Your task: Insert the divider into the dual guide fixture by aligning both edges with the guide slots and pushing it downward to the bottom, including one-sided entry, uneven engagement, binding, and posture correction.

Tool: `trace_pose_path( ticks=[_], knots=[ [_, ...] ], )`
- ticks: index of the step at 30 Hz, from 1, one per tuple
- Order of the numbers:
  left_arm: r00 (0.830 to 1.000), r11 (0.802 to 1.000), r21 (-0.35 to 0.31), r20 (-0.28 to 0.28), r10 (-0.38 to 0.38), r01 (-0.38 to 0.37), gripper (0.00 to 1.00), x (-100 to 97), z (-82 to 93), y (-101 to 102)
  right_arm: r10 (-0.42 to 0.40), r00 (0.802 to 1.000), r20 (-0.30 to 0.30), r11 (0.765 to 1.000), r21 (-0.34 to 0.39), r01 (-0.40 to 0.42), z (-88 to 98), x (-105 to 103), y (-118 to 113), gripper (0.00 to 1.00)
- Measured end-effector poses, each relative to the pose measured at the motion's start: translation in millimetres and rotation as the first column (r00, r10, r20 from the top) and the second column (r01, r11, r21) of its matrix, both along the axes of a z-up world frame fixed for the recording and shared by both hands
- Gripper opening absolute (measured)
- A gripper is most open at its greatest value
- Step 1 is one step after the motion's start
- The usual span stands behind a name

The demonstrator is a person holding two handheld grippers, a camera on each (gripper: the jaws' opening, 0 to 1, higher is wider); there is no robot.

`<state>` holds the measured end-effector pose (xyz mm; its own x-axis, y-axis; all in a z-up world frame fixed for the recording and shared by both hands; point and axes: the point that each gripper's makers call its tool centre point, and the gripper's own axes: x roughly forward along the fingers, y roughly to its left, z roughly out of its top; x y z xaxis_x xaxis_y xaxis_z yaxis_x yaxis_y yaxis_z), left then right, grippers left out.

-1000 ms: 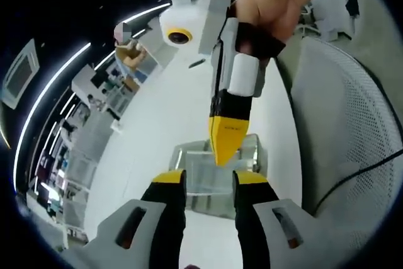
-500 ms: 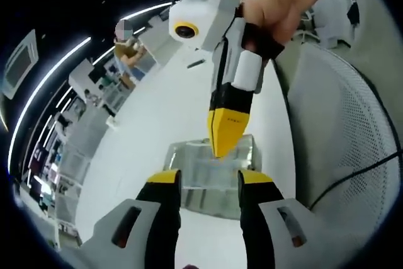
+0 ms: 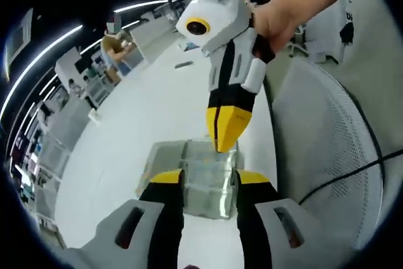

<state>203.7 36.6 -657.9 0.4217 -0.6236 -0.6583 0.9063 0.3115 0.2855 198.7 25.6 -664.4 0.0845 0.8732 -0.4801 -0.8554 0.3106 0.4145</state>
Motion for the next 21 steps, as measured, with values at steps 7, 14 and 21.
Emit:
trace_pose_path(
  ticks=[7,14,21],
  knots=[
    [0.998,1.000,-0.016,-0.051,-0.023,0.022,0.24,-1.1,1.1,-2,0.074,0.995,0.065,0.997,-0.024,-0.072,-0.2,-5,-2,0.00],
    [0.993,0.999,-0.049,-0.115,-0.027,0.022,0.14,-2.3,3.7,-3,0.153,0.982,0.114,0.988,-0.037,-0.149,2.1,-14,0,0.00],
    [0.988,0.998,-0.031,-0.143,-0.057,0.054,0.07,-5.9,1.8,-5,0.202,0.966,0.161,0.979,-0.064,-0.194,-0.6,-15,0,0.00]
  ],
)
